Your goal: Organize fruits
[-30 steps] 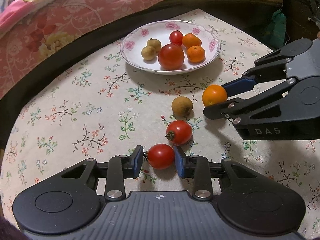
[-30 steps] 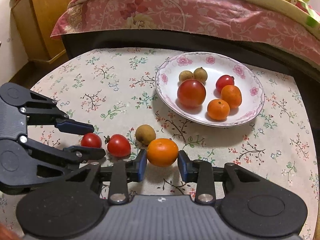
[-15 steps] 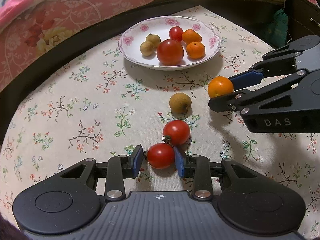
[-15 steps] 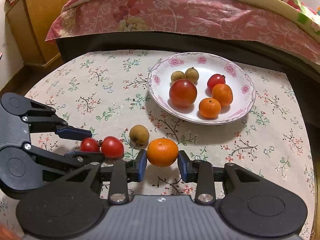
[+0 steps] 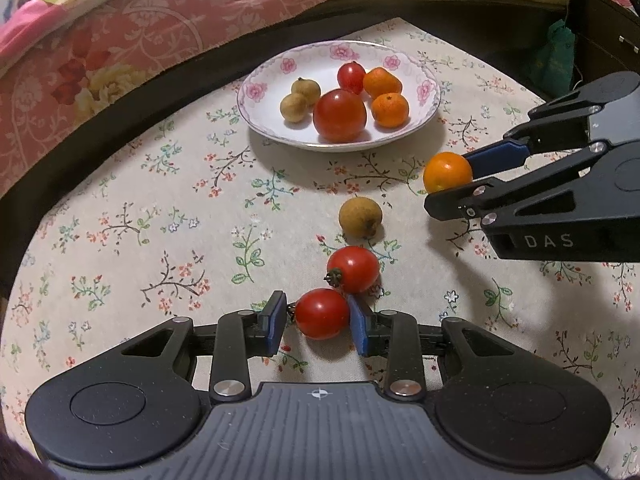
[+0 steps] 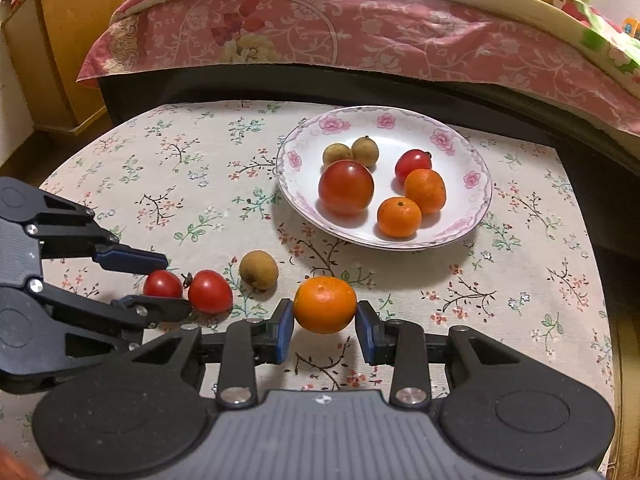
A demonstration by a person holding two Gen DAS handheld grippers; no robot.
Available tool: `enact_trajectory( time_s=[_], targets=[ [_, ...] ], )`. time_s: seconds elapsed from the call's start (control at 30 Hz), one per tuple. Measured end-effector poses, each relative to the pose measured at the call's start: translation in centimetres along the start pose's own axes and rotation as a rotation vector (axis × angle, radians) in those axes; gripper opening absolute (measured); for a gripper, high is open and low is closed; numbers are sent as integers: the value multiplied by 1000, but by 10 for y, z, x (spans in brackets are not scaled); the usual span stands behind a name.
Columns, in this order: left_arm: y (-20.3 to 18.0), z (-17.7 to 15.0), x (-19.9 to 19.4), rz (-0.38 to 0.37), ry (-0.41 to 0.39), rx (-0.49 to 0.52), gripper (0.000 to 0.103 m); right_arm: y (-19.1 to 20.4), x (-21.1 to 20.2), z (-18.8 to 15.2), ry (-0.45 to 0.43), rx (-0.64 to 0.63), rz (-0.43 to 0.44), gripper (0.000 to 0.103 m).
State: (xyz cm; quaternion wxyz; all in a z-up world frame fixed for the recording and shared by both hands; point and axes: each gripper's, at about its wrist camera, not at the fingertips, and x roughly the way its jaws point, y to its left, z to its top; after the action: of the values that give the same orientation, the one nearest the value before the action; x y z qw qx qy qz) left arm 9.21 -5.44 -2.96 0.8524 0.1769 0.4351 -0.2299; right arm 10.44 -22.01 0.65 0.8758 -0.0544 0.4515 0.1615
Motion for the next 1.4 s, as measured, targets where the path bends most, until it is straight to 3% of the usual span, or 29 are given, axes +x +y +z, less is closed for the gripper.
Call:
enact_trajectory(
  time_s=[1.4],
  targets=[
    [-3, 24, -15, 11, -70, -3, 42, -6, -2, 2, -1, 11, -33, 34]
  ],
)
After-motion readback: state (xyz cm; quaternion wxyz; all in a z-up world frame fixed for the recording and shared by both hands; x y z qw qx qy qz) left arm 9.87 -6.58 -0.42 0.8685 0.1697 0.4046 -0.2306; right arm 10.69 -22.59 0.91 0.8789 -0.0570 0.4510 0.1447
